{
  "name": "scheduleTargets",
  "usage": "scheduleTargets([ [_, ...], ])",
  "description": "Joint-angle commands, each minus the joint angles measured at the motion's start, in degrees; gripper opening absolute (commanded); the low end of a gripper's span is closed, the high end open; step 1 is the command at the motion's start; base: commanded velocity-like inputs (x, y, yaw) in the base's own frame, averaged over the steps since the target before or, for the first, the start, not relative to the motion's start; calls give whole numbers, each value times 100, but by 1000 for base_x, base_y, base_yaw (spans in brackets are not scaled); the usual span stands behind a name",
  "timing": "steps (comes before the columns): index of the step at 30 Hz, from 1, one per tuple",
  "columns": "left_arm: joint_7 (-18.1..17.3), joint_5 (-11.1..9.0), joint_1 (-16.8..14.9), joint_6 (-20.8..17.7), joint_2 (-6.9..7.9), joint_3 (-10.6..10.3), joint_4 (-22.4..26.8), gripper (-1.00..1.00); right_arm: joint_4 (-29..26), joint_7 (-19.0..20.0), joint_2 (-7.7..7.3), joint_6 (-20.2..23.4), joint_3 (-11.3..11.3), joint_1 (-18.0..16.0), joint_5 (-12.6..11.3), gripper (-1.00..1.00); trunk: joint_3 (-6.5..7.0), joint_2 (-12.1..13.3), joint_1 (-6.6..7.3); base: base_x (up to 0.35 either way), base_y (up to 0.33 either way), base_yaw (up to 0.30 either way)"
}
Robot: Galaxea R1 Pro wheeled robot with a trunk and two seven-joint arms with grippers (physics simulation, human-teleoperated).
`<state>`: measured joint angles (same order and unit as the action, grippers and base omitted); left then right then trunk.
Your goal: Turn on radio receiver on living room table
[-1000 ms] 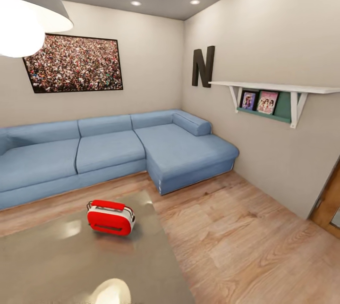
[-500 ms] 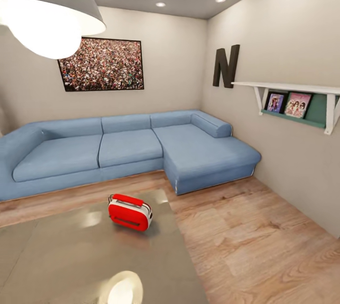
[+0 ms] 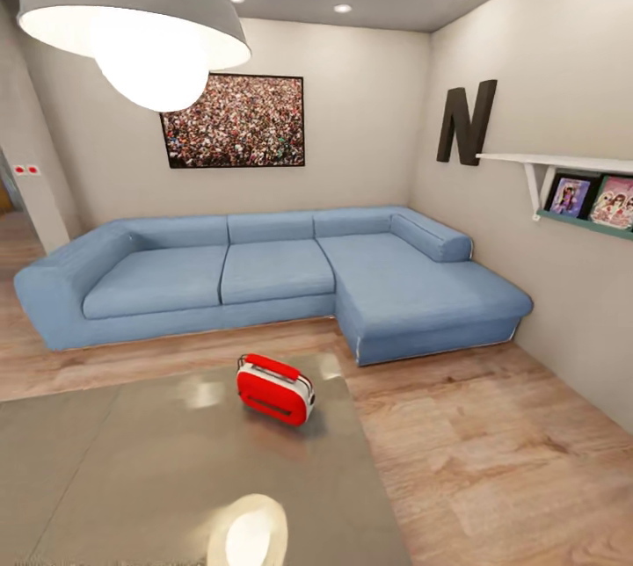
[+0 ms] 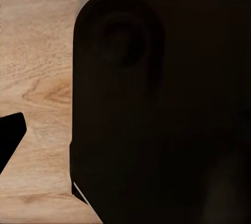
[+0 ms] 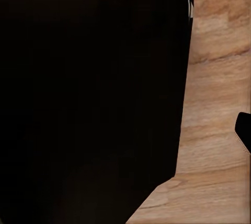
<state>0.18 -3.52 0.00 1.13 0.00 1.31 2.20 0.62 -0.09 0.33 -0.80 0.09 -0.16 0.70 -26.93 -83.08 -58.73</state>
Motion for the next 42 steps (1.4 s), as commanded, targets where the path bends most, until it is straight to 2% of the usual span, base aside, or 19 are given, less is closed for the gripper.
scheduleTargets([
  [1,0,0,0,1,4,-1,0,100,0,0,-3,0,3,-1,-1,100,0,0,0,5,0,101],
  [23,0,0,-1,1,-7,1,0,100,0,0,1,-1,2,-1,-1,100,0,0,0,239,0,17],
  [42,0,0,0,1,-9,-7,0,100,0,0,-3,1,0,-1,0,100,0,0,0,6,0,248],
])
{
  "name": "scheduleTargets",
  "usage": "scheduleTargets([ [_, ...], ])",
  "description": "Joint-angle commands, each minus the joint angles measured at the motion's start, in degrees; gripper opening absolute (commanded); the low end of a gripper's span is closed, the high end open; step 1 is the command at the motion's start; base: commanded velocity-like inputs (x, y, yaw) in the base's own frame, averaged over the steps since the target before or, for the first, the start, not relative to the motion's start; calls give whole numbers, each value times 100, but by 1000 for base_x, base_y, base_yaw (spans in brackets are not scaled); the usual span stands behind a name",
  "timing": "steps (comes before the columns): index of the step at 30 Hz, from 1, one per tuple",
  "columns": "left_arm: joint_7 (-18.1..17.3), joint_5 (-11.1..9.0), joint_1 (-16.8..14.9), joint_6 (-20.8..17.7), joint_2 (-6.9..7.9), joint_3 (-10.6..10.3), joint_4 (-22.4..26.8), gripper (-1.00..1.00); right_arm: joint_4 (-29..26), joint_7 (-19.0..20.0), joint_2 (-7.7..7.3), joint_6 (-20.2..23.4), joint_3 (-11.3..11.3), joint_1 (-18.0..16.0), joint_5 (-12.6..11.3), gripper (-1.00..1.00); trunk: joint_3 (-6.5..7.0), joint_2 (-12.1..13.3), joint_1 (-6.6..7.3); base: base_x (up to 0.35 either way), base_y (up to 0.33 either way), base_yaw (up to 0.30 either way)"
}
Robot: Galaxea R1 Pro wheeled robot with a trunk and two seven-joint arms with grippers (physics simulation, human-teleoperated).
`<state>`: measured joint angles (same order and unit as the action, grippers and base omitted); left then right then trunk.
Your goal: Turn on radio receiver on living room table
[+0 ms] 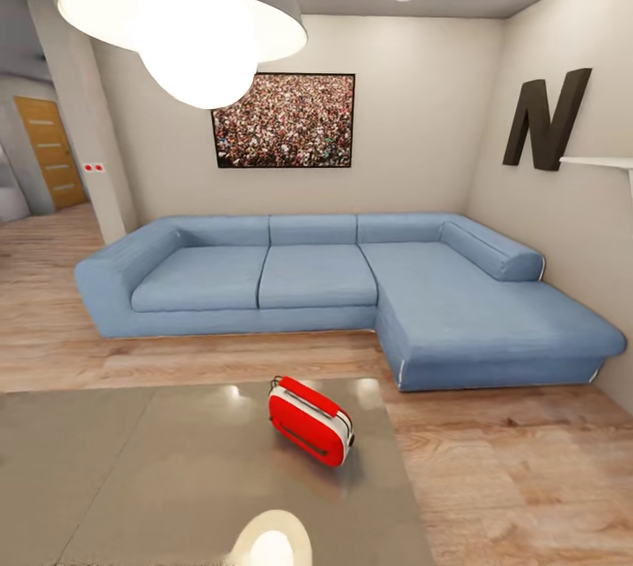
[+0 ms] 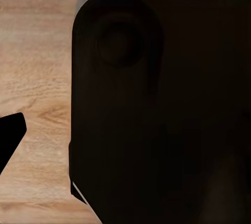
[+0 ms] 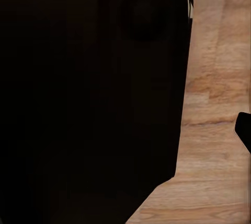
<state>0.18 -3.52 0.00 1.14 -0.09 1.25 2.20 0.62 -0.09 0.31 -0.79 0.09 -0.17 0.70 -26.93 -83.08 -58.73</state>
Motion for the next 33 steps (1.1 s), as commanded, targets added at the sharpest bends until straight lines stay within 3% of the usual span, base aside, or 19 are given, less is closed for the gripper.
scheduleTargets([
  [1,0,0,0,-1,0,0,0,100,0,0,-2,0,0,1,0,100,0,0,0,0,0,83],
  [7,0,0,0,0,3,2,0,100,0,0,1,0,0,0,0,100,0,0,0,63,0,26],
  [19,0,0,0,0,11,5,0,100,0,0,-1,0,0,0,0,100,0,0,0,270,0,1],
  [33,-4,0,0,-8,1,-1,0,100,0,0,-5,0,14,0,-8,100,0,0,0,18,0,0],
])
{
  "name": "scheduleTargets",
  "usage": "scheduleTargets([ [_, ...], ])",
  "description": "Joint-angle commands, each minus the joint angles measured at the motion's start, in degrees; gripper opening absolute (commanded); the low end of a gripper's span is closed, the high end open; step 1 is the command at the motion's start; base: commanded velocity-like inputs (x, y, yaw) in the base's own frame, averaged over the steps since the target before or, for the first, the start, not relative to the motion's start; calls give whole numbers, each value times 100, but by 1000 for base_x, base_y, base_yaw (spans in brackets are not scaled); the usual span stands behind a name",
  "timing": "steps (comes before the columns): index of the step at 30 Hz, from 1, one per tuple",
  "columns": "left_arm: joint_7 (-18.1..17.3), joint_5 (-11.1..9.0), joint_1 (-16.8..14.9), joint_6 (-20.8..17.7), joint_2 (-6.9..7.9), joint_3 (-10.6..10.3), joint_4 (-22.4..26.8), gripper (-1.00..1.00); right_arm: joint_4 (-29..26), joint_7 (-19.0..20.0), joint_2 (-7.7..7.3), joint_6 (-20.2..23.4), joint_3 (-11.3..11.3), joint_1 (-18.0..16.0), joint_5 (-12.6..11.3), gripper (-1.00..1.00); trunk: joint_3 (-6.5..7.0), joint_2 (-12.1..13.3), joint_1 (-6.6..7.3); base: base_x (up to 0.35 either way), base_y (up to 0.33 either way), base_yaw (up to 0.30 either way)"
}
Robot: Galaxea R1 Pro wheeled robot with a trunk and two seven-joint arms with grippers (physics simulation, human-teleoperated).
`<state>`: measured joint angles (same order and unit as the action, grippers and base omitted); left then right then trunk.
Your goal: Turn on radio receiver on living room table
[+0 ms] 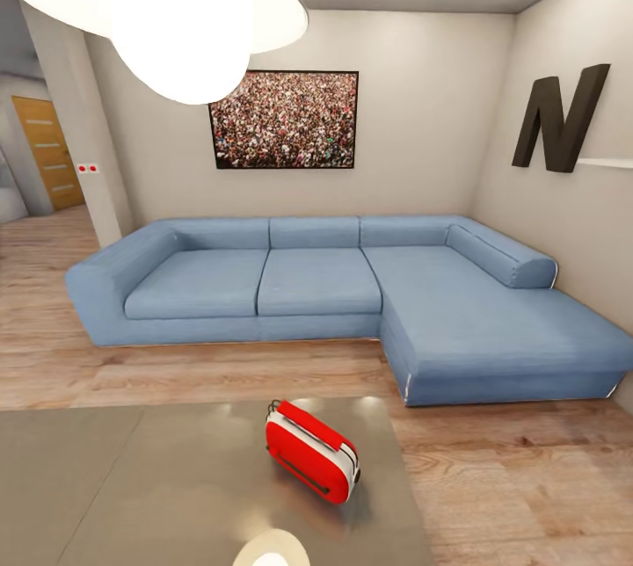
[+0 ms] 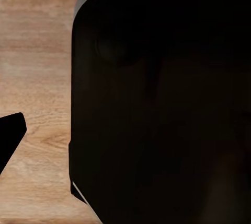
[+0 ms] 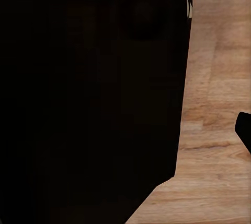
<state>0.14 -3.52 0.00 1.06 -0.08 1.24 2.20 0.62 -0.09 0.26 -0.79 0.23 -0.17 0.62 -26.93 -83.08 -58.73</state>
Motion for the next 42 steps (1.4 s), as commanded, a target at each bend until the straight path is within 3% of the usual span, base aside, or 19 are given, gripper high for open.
scheduleTargets([
  [1,-1,0,0,0,0,0,0,100,0,0,0,0,1,2,0,100,0,0,0,0,0,0],
  [11,-20,41,0,6,-1,-21,0,100,0,0,0,0,9,0,-7,100,0,0,0,0,0,0],
  [42,-31,50,0,125,-1,-40,0,100,0,0,0,10,15,0,-18,100,557,1243,681,0,0,0],
])
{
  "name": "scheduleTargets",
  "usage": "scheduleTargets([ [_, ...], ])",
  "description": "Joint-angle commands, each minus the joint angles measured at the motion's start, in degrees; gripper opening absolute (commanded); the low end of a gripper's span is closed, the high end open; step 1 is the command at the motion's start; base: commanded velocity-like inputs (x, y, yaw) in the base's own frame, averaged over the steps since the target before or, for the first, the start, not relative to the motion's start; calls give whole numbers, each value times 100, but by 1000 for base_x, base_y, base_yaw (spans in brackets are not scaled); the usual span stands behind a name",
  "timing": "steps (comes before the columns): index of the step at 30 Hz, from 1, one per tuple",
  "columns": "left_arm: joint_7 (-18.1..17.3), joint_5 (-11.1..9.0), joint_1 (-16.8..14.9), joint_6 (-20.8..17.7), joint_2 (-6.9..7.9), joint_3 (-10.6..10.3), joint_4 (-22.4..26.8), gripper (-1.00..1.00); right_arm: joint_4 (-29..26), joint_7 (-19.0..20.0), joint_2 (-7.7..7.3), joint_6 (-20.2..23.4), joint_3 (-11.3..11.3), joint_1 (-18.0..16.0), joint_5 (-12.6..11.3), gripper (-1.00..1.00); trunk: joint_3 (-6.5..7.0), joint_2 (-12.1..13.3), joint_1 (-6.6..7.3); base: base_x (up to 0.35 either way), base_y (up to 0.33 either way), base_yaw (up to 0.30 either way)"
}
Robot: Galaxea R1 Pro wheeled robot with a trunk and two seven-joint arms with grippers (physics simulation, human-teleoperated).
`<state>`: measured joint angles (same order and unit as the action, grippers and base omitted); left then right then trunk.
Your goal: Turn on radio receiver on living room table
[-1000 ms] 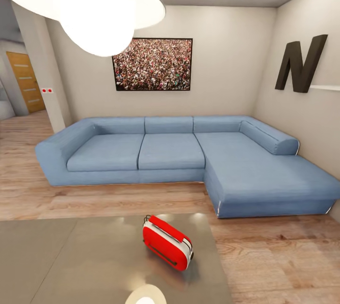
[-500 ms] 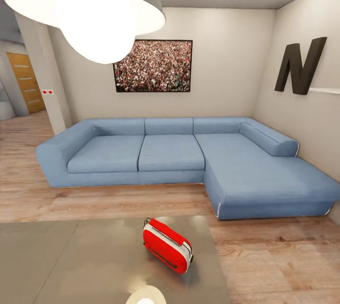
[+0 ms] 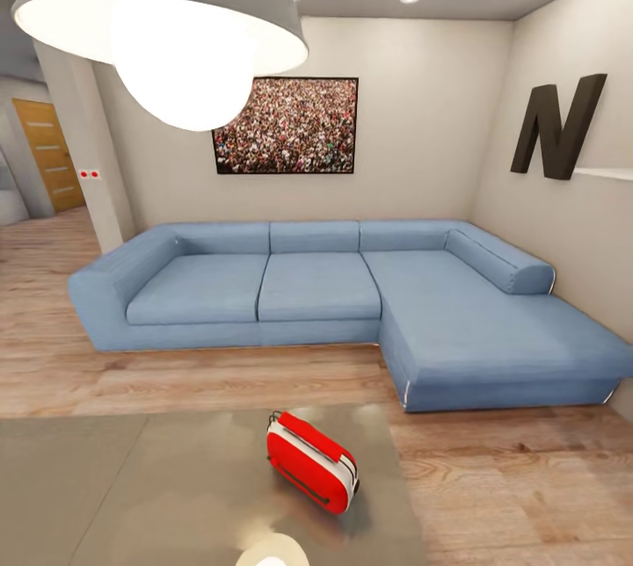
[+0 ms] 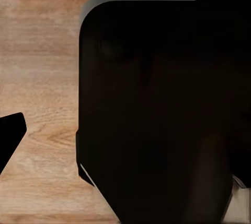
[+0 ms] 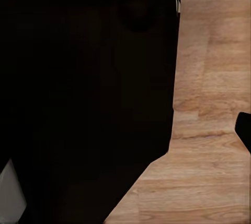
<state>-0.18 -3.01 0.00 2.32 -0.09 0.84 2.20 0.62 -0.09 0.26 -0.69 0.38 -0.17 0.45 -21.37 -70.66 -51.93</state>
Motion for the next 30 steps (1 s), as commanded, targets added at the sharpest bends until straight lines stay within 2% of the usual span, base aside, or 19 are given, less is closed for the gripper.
scheduleTargets([
  [1,0,-7,0,2,0,1,0,100,0,0,0,3,-4,0,3,100,19,42,23,0,0,0],
  [30,0,-24,0,6,0,6,0,100,0,44,-8,-12,-20,1,6,100,535,1205,660,0,0,0],
])
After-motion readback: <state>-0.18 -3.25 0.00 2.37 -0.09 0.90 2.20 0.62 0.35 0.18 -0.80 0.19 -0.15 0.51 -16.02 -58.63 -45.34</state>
